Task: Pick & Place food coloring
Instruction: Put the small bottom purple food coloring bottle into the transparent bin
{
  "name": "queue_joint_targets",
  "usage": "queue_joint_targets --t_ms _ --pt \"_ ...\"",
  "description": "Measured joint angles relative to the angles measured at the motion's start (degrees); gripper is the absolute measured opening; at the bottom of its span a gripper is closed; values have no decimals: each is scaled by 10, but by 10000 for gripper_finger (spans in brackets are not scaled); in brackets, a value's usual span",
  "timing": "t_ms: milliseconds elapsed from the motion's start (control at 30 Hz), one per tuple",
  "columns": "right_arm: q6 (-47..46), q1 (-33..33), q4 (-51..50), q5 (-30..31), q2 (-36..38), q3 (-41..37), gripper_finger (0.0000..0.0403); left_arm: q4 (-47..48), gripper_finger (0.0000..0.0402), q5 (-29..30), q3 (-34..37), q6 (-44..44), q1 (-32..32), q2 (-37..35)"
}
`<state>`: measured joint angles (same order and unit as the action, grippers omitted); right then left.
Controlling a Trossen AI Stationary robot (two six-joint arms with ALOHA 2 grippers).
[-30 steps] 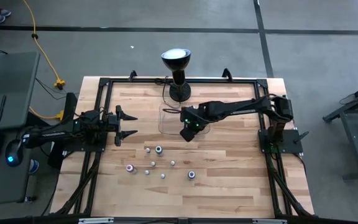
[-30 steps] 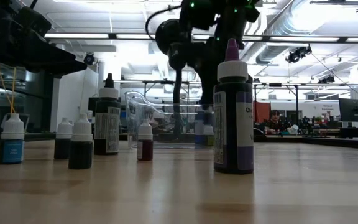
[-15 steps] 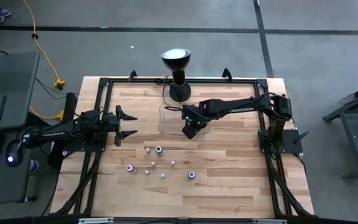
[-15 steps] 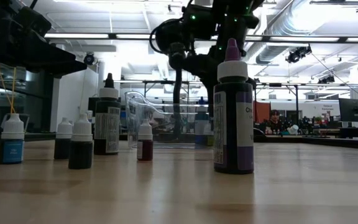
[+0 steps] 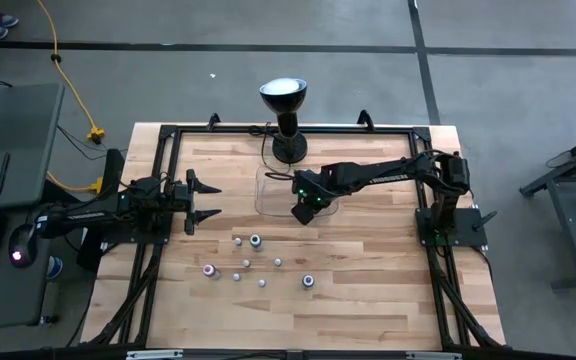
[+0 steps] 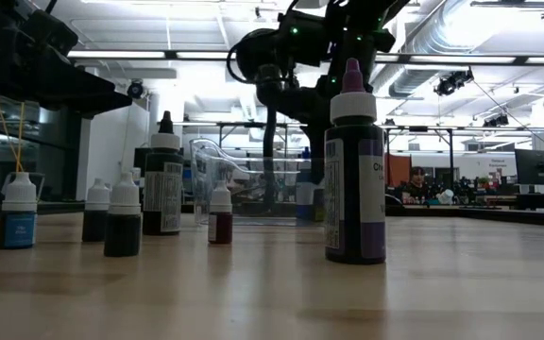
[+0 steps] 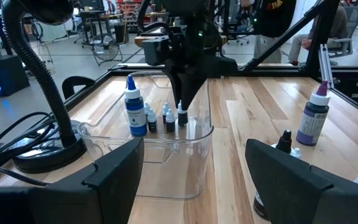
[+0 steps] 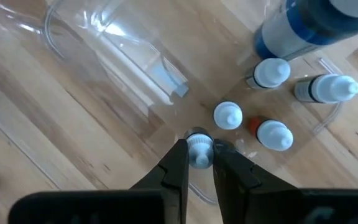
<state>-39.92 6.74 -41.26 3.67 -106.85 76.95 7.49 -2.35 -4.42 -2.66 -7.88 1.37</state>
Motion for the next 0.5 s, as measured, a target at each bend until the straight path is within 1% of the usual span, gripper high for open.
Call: queue_joint_targets --t_ms 167,300,500 --pt "11 0 4 2 -14 0 54 0 278 0 0 0 0 0" --pt "14 0 19 0 -25 0 51 0 278 0 0 0 0 0" --pt "15 0 19 17 -27 0 54 0 278 0 0 0 0 0"
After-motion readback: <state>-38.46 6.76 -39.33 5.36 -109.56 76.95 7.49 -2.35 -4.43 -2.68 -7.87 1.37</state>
